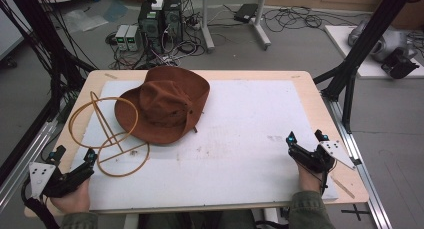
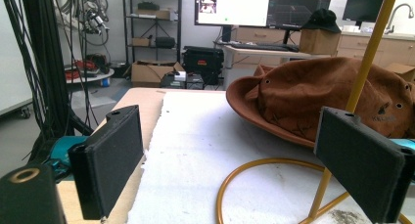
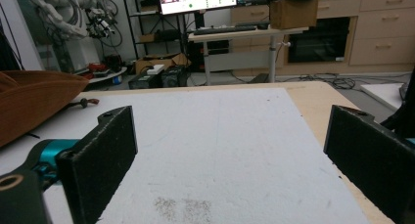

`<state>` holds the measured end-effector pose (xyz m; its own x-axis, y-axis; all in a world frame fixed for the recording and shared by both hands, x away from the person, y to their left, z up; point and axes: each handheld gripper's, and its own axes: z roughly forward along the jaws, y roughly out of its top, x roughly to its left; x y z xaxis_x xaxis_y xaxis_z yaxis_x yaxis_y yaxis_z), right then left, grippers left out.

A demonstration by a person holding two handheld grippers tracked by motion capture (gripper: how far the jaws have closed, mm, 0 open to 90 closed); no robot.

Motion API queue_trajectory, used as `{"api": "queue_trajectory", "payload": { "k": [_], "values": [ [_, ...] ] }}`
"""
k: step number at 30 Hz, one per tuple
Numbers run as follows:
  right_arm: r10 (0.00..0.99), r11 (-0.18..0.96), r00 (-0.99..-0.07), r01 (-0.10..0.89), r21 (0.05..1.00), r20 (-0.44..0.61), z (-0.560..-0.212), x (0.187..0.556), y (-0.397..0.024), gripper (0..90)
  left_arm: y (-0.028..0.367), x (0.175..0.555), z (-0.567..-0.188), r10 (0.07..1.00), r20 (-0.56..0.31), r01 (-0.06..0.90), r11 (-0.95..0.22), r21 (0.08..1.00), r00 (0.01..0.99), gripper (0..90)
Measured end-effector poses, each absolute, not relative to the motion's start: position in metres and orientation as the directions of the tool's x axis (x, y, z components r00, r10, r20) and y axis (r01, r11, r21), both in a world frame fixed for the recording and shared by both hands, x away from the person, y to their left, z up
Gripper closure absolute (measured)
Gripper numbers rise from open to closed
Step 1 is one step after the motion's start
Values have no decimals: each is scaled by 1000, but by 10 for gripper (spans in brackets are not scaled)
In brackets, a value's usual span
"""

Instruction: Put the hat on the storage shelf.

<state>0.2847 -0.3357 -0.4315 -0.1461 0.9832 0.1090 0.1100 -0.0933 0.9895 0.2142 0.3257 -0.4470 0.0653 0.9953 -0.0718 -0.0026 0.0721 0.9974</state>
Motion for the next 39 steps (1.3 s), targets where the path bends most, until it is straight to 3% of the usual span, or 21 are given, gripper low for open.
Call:
{"api": "queue_trajectory", "payload": {
  "k": [21,30,39],
  "values": [
    [951,-41,-301,106,993,72,-399,309,-311,40,327,213,-446,996,-65,-3,66,998,65,111],
    [882,80,-471,125,989,-12,-374,343,-259,39,326,213,-446,995,-65,-3,65,998,70,111],
    [812,152,-582,135,979,-46,-363,368,-207,39,327,213,-446,995,-68,-4,68,998,72,111]
  ]
}}
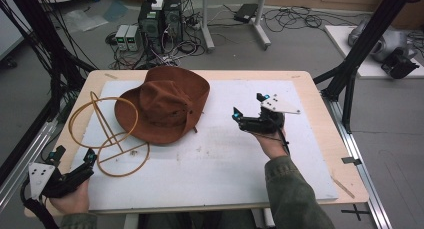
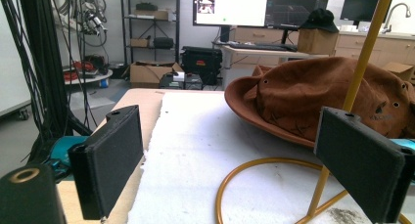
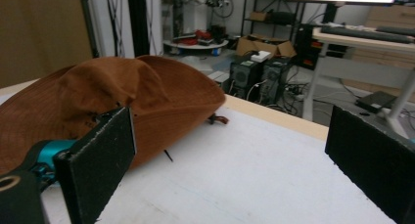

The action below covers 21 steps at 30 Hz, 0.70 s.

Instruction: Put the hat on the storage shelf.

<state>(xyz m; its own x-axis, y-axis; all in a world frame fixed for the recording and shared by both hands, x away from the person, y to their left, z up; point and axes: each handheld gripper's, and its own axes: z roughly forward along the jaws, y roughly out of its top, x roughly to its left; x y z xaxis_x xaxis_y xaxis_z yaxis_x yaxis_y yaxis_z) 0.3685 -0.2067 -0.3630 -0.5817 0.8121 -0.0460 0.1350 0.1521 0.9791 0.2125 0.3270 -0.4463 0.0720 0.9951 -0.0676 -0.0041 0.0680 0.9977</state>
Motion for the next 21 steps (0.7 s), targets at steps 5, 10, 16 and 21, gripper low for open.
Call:
{"api": "queue_trajectory", "payload": {
  "k": [5,10,16,21],
  "values": [
    [780,174,-624,138,975,-51,-362,380,-186,40,327,213,-446,995,-73,-6,73,997,73,112],
    [738,203,-673,158,966,-45,-365,390,-167,40,327,213,-446,994,-74,-6,75,997,76,113],
    [720,254,-691,168,953,-70,-371,406,-144,40,328,212,-446,994,-80,-8,80,997,77,113],
    [711,265,-700,179,947,-67,-374,418,-122,40,327,213,-446,993,-82,-9,83,997,79,113]
  ]
}}
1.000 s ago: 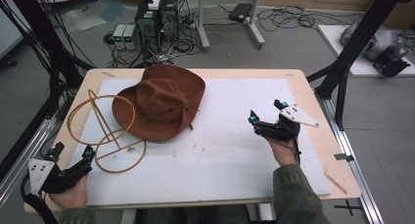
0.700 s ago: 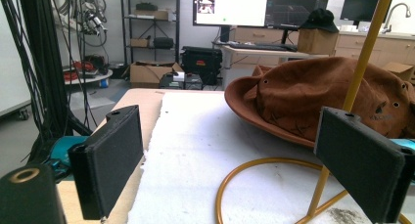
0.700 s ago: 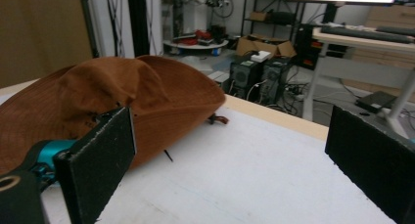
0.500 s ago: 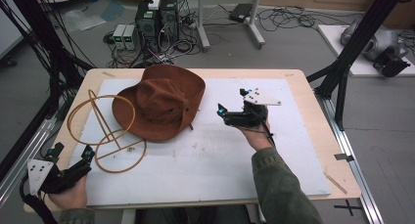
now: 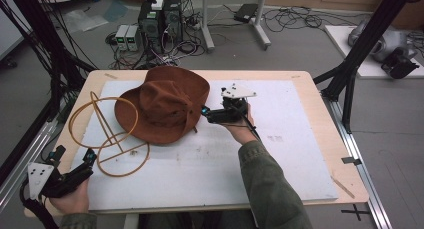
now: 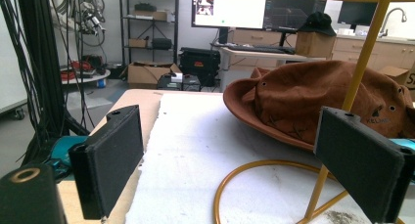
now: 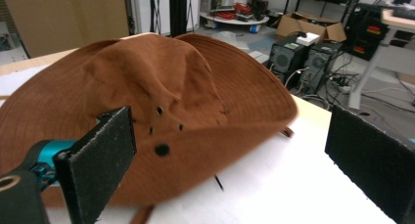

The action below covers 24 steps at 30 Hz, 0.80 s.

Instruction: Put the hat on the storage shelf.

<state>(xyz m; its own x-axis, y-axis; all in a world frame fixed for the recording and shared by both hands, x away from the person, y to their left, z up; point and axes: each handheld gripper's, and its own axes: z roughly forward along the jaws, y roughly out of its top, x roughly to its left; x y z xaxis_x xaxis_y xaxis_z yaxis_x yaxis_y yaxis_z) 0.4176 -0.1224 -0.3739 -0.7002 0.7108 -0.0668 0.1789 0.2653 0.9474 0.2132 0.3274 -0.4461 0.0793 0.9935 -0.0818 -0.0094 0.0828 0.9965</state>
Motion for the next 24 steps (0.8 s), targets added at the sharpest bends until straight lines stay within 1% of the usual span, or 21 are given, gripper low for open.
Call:
{"api": "queue_trajectory", "payload": {
  "k": [5,6,8,12,13,16,19,20,24],
  "values": [
    [696,285,-714,177,942,-76,-377,425,-104,40,328,213,-446,994,-78,-9,79,997,80,113],
    [692,289,-718,189,938,-69,-379,429,-94,40,328,213,-446,994,-81,-11,82,997,78,113],
    [687,289,-723,190,938,-65,-380,431,-91,39,328,213,-446,994,-81,-11,82,997,79,113],
    [668,294,-742,192,936,-58,-382,440,-68,39,328,213,-446,993,-82,-12,84,996,80,113],
    [668,294,-742,192,936,-58,-382,440,-68,39,328,213,-446,993,-83,-12,84,996,81,113],
    [656,298,-753,199,934,-49,-386,446,-48,39,329,213,-446,993,-84,-12,85,996,79,113],
    [654,298,-755,204,932,-44,-388,448,-40,39,330,213,-446,993,-86,-14,88,996,78,113],
    [655,310,-754,200,930,-57,-393,450,-34,39,330,213,-446,993,-85,-14,87,996,78,113],
    [663,325,-746,222,919,-55,-402,456,-28,38,332,212,-446,993,-89,-17,90,996,74,113]
  ]
}}
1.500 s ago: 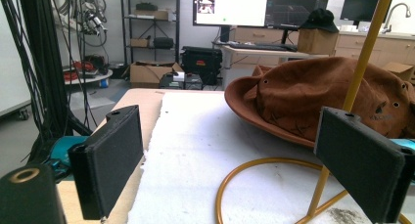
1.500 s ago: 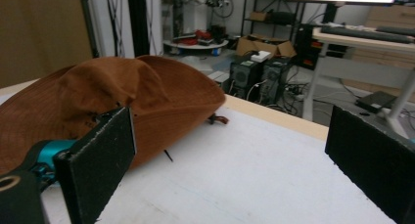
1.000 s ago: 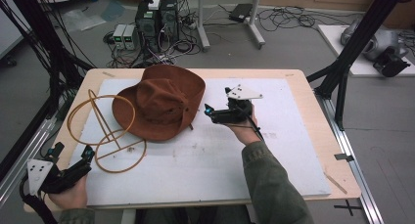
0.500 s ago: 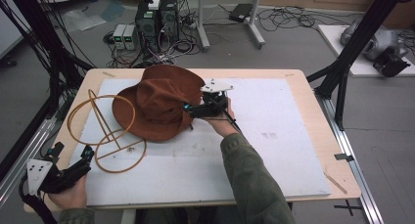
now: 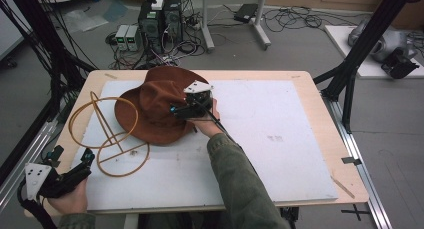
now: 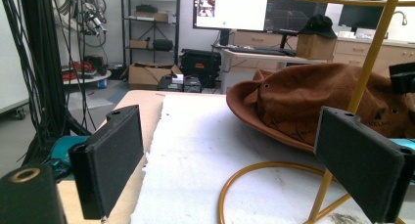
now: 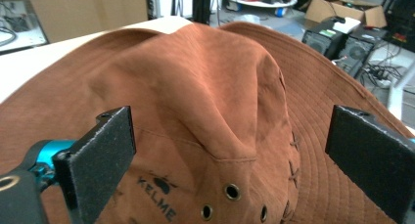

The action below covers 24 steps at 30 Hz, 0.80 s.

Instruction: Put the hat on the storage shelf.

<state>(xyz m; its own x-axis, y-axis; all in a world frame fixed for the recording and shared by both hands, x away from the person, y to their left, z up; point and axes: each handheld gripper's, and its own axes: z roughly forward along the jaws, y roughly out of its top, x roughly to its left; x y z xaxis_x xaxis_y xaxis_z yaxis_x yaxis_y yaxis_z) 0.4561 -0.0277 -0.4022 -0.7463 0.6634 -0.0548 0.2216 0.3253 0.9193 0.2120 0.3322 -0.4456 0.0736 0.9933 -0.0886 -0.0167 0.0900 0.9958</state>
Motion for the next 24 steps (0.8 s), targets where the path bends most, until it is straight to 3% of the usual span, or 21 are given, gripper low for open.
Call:
{"api": "queue_trajectory", "payload": {
  "k": [10,12,19,24],
  "values": [
    [682,330,-730,252,910,-45,-416,467,-23,43,331,214,-446,993,-84,-14,86,996,82,113],
    [681,336,-731,252,908,-49,-417,468,-22,79,330,215,-446,993,-83,-14,85,996,84,113],
    [628,355,-778,253,900,-29,-417,468,-20,433,331,215,-446,993,-82,-12,83,996,84,113],
    [615,379,-788,268,886,-24,-415,468,-21,799,330,215,-446,993,-79,-12,80,997,88,113]
  ]
}}
